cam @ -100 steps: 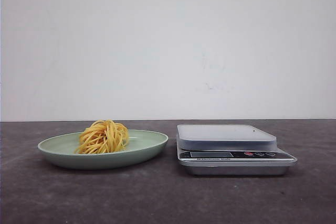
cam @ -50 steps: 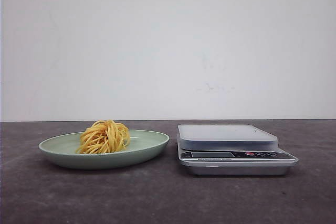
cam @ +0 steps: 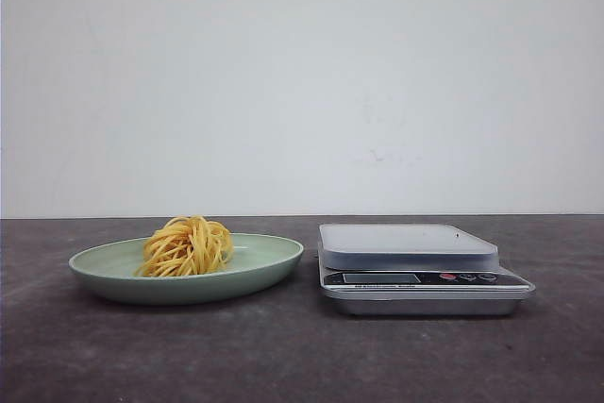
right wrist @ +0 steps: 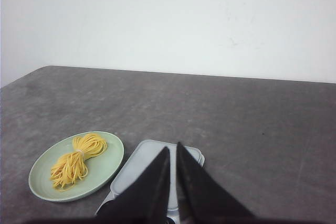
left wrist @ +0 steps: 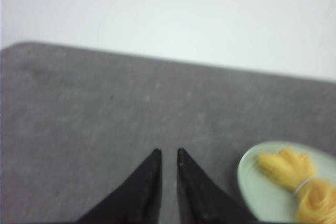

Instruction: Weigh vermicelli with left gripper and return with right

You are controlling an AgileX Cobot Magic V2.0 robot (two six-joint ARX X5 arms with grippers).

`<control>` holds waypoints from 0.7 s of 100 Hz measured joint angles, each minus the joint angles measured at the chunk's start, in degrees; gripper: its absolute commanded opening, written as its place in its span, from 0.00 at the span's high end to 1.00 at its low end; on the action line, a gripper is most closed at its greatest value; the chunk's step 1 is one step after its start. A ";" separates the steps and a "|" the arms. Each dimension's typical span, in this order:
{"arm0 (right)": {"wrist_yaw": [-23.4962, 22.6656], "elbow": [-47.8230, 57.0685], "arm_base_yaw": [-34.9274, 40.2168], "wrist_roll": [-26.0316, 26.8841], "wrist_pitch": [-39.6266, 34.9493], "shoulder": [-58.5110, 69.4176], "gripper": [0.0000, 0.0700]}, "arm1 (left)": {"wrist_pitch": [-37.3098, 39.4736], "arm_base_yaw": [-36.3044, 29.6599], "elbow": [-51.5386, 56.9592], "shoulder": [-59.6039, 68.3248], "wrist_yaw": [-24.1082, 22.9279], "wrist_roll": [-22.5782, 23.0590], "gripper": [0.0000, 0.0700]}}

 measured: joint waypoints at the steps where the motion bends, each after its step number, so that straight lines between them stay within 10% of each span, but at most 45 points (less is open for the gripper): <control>1: 0.02 0.00 0.00 -0.02 0.00 0.00 0.98 | 0.31 0.09 -0.42 0.00 0.02 0.11 0.98; 70: -0.02 0.00 0.00 0.00 0.00 0.00 0.98 | 8.35 3.52 -10.67 -0.02 5.18 1.97 0.98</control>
